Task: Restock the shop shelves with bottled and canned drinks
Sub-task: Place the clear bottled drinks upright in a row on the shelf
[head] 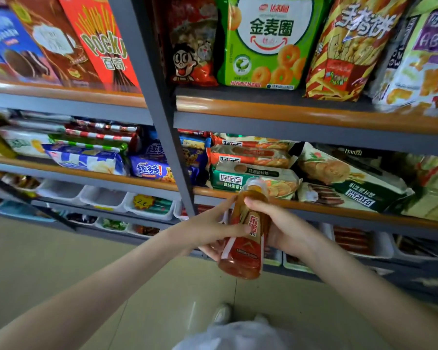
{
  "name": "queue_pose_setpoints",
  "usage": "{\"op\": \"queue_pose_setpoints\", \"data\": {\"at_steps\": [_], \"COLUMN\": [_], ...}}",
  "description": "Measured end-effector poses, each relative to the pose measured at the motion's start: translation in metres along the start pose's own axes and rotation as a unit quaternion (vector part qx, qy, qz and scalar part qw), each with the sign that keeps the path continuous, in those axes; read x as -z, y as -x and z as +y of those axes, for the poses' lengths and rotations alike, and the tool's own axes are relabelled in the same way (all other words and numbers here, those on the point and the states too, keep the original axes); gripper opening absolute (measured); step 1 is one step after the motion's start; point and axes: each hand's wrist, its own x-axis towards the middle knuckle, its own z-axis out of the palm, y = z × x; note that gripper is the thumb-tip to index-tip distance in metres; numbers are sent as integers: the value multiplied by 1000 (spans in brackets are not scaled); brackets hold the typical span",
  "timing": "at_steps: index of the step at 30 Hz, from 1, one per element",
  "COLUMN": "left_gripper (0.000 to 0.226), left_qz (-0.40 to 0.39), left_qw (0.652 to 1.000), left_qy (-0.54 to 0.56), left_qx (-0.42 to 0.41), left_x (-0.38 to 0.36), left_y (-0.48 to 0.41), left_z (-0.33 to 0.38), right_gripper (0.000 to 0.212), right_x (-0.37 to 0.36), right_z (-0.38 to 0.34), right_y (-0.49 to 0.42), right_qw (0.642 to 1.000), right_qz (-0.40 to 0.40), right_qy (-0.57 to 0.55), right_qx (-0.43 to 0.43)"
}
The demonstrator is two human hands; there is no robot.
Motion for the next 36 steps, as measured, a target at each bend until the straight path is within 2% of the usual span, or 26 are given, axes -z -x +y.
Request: {"op": "queue_pose_setpoints", "data": {"at_steps": [2,4,6,8,11,14,16,17,18,19,20,22,23,25,28,30,31,32,34,35,36], "left_gripper": [86,74,67,73,93,91,90,92,95,97,97,96,96,98,97,95,91,85,77,75,68], "left_qz": [9,24,71,137,270,373,413,418,412,393,360,272,244,249,367,416,418,410,350,302,257], "left_qw": [1000,999,994,979,917,835,792,784,786,804,839,920,937,931,856,826,830,850,920,942,948], "left_qy": [14,15,-35,-117,-274,-396,-441,-451,-454,-440,-400,-252,-204,-223,-329,-346,-339,-302,-110,8,105], "left_qx": [-11,-41,-79,-100,-104,-86,-87,-81,-78,-78,-86,-125,-143,-150,-158,-156,-147,-138,-140,-149,-157], "left_x": [0,0,2,4,3,0,-5,-5,-4,0,5,17,19,16,8,6,6,7,7,7,8], "left_y": [-1,0,2,5,10,17,25,28,33,38,41,47,50,52,55,54,54,54,52,53,54], "left_z": [-8,-16,-23,-30,-37,-46,-49,-50,-48,-46,-45,-40,-39,-38,-35,-34,-31,-28,-17,-11,-5], "right_gripper": [63,71,75,74,69,85,75,65,58,55,54,59,64,71,50,44,49,56,69,73,74], "right_x": [0,-1,-3,-5,-10,-21,-28,-31,-32,-33,-34,-34,-37,-42,-49,-53,-54,-55,-57,-58,-58], "right_z": [2,3,3,3,5,13,19,19,17,13,8,-1,-6,-15,-26,-28,-26,-22,-13,-9,-6], "right_y": [-4,-8,-11,-13,-14,-20,-22,-22,-22,-20,-19,-16,-12,-6,-2,0,0,0,3,6,8], "right_qw": [999,995,986,976,963,957,965,968,970,972,971,963,954,929,917,915,912,907,895,892,890], "right_qz": [-11,-19,-44,-74,-87,-74,-60,-62,-74,-95,-121,-165,-183,-206,-163,-121,-112,-112,-141,-165,-186], "right_qy": [6,31,70,102,170,214,171,143,114,84,62,63,88,162,184,172,171,175,200,209,215], "right_qx": [42,94,144,176,193,182,191,197,199,197,195,204,219,261,315,343,354,366,372,366,358]}}
